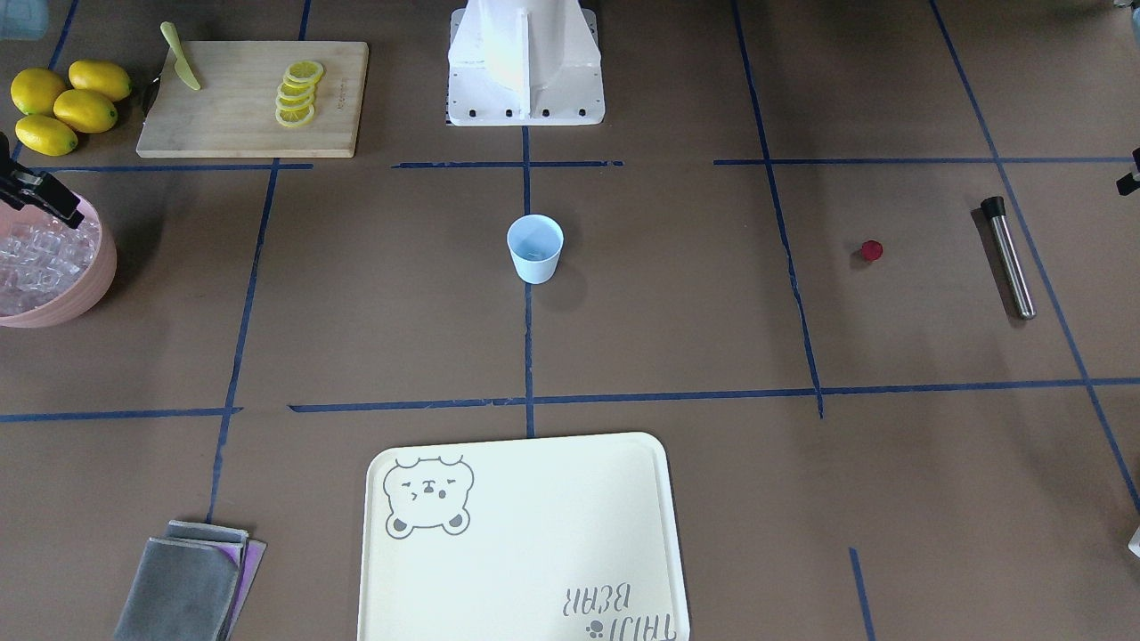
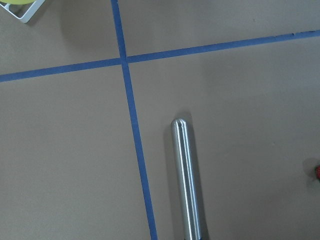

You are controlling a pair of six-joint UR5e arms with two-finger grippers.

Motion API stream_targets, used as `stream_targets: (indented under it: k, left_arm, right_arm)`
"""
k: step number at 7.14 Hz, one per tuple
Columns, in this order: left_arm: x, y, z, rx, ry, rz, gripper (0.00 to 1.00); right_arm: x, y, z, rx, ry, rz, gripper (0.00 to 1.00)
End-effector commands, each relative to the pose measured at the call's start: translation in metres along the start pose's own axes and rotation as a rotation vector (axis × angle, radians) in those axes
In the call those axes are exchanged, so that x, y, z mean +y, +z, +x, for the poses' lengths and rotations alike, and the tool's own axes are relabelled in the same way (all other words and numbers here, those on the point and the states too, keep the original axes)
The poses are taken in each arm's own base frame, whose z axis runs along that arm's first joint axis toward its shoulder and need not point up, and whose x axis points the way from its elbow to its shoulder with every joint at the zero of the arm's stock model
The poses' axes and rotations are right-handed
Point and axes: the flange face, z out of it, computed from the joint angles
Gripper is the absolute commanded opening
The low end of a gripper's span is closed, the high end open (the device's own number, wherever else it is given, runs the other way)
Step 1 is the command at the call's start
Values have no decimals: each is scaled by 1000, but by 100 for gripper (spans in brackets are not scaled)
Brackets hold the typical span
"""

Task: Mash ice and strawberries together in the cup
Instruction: 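Grasp another ice cube from the pink bowl with the right gripper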

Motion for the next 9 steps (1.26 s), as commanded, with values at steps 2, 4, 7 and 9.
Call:
stream_targets:
  k: [2, 4, 7, 9]
  left_arm:
    - [0, 0, 0, 0, 1, 1, 100]
    - [0, -1, 1, 0, 4, 2, 100]
    - [0, -1, 1, 0, 4, 2, 100]
    - [0, 0, 0, 0, 3, 1, 100]
  right_arm:
    - [-11, 21, 14, 35, 18, -20, 83]
    - [-18, 25, 8, 34, 20, -19, 81]
    - [-24, 30, 3, 36, 23, -20, 76]
    - [-28, 32, 0, 36, 25, -19, 65]
